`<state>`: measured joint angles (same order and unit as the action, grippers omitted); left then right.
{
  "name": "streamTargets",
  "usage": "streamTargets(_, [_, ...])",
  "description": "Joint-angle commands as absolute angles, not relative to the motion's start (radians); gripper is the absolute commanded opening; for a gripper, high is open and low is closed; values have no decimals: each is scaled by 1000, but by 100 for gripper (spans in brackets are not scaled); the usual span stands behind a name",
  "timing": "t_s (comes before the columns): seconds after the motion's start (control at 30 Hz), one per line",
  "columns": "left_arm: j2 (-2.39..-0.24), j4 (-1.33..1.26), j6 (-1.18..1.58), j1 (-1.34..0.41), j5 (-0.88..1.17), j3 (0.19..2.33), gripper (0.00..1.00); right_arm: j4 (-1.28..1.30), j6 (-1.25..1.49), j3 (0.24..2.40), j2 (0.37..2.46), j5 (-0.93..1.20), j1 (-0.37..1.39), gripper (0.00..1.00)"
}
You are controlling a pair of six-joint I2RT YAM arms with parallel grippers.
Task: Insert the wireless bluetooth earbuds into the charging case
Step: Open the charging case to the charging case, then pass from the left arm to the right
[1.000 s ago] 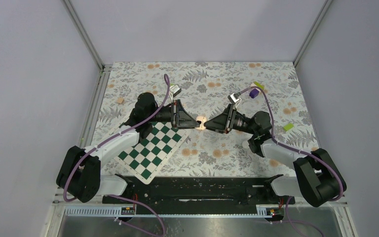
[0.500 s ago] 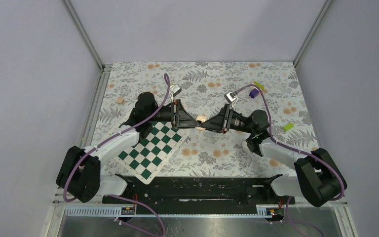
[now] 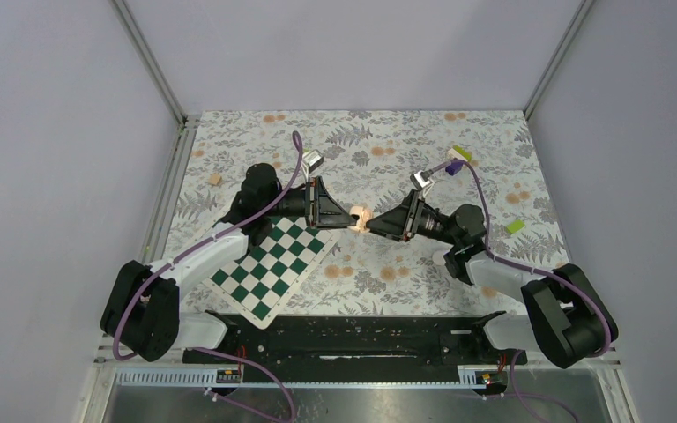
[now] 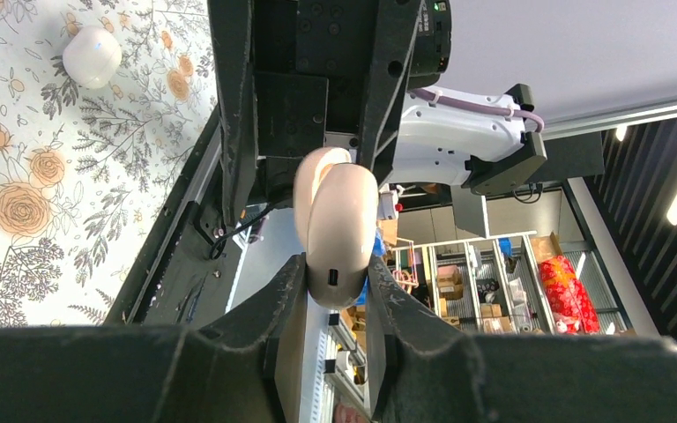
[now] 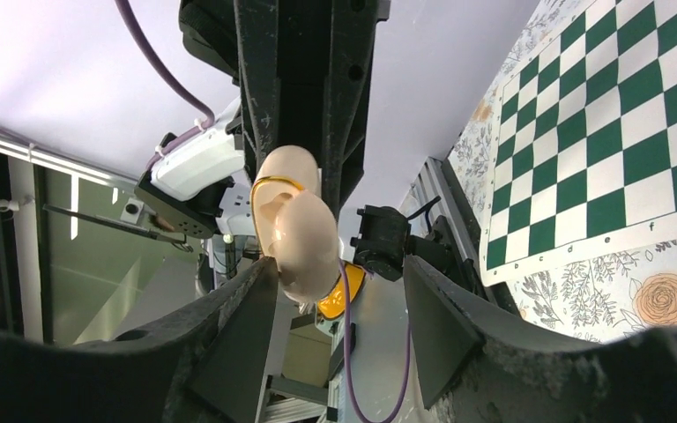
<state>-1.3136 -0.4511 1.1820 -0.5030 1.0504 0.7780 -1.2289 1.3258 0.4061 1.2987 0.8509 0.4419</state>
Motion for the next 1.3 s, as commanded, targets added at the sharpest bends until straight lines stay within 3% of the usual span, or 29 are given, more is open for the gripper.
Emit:
streamTargets(0.0, [-1289, -522, 1173, -508, 1078, 820, 0, -1289, 1338, 403, 1280, 848, 426, 62])
streamTargets(0.23, [-1298, -538, 1183, -507, 1085, 825, 0, -1496, 1447, 427, 1330, 890, 428, 64])
streamTargets(0.53, [-1312, -617, 1239, -507, 1105, 819, 0, -1497, 1436, 433, 1340, 888, 427, 65])
streamTargets(0.8, [-1333, -718, 1310, -507, 1115, 806, 0, -1498, 1427, 422, 1358, 874, 427, 52])
streamTargets(1.27, [-1335, -721, 1310, -506, 1117, 793, 0, -1500, 1449, 433, 1304, 851, 426, 50])
